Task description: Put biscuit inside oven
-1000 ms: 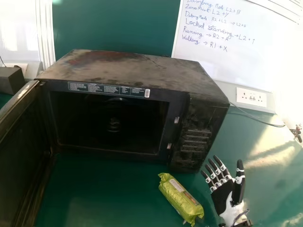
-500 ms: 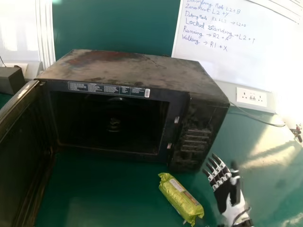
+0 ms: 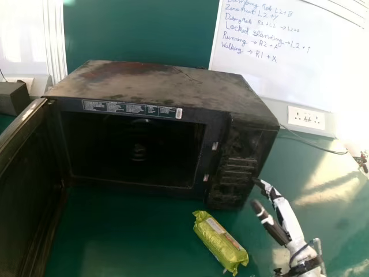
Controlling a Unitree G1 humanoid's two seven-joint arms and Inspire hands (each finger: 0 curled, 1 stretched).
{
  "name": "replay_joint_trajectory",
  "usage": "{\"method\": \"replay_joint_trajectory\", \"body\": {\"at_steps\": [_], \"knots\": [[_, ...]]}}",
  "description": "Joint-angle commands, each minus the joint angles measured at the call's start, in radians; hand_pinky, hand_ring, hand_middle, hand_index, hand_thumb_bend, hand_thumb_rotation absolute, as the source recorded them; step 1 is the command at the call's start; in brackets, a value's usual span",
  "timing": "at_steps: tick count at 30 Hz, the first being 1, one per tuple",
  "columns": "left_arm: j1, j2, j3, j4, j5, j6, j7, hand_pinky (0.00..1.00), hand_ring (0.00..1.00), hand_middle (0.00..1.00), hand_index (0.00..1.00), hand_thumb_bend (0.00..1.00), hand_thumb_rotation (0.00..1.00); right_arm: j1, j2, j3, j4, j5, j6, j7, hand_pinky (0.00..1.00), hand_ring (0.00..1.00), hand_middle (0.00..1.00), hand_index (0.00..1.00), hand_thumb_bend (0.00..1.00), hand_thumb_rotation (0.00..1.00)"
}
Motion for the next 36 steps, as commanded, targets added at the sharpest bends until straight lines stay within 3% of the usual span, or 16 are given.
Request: {"method": "replay_joint_trajectory", "body": {"at_steps": [1, 4, 11, 19, 29, 36], "knots": [[0.019, -0.038, 0.006, -0.016, 0.001, -0.006, 0.002, 0.89, 0.85, 0.91, 0.93, 1.00, 0.66, -0.005, -0.045, 0.011, -0.034, -0.048, -0.020, -0.018, 0.99, 0.99, 0.97, 0.97, 0.94, 1.00], [0.031, -0.047, 0.004, -0.024, -0.006, -0.007, 0.001, 0.90, 0.86, 0.90, 0.91, 1.00, 0.64, 0.003, -0.080, 0.019, -0.071, -0.134, -0.030, -0.053, 0.99, 0.98, 0.97, 0.97, 0.92, 0.99], [0.039, -0.049, 0.001, -0.036, 0.013, -0.011, 0.005, 0.79, 0.80, 0.85, 0.87, 1.00, 0.72, 0.006, -0.202, 0.058, -0.140, -0.381, -0.061, -0.104, 1.00, 0.99, 0.97, 0.96, 0.92, 0.99], [0.048, -0.052, -0.018, -0.067, 0.011, -0.013, -0.006, 0.82, 0.79, 0.84, 0.84, 1.00, 0.73, 0.060, -0.303, 0.060, -0.246, -0.590, -0.047, -0.125, 1.00, 0.99, 0.96, 0.94, 0.93, 0.97], [0.070, -0.074, -0.032, -0.081, 0.014, -0.027, -0.004, 0.86, 0.76, 0.81, 0.82, 1.00, 0.78, 0.107, -0.327, 0.069, -0.324, -0.778, 0.005, -0.180, 1.00, 0.97, 0.95, 0.93, 0.93, 0.95], [0.086, -0.064, -0.037, -0.096, 0.008, -0.033, -0.016, 0.90, 0.79, 0.83, 0.84, 1.00, 0.78, 0.112, -0.317, 0.109, -0.394, -0.851, 0.080, -0.138, 1.00, 0.98, 0.96, 0.93, 0.93, 0.96]]}}
